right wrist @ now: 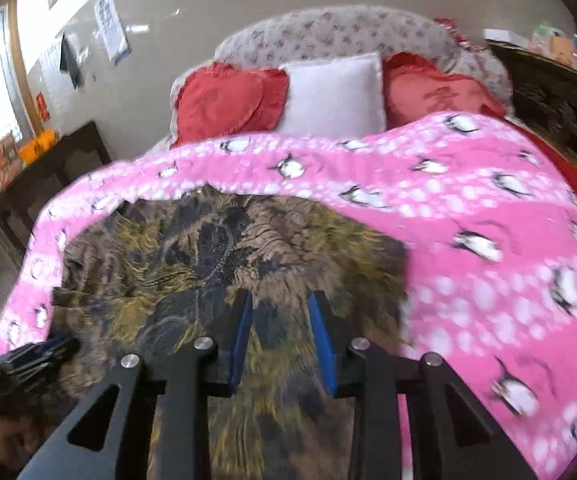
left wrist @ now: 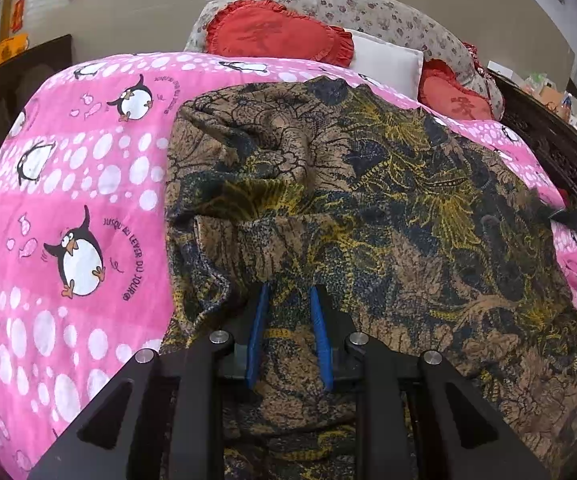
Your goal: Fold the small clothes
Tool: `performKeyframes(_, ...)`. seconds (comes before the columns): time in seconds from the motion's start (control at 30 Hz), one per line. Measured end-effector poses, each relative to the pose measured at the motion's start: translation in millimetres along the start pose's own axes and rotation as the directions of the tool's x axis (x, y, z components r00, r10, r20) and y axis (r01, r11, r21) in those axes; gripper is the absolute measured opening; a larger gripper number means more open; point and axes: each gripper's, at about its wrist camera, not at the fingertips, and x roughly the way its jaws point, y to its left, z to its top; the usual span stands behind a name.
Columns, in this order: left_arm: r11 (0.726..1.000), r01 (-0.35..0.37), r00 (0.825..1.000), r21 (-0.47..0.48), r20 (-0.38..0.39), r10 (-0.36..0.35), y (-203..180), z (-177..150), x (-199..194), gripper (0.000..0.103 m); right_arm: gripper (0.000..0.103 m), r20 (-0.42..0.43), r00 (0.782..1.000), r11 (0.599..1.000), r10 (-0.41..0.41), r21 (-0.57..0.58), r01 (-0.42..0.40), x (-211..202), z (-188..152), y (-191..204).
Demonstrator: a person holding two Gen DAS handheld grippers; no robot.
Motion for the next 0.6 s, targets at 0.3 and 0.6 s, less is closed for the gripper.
performKeyframes(0.3, 0.999, 0.033, 0.999, -0.027, 0.001, -0.033, 20, 1, -2, 0.004, 0.037, -0.046, 0.994, 0.994, -0.096, -0.048, 0.093, 39, -16, 0)
performKeyframes(0.6, 1.0, 0.024, 1.0, -0.019, 0.004, -0.024, 18, 1, -4, 0.004, 0.069, -0.158, 0.984, 0.991, -0.087, -0.118, 0.068, -10, -89, 64)
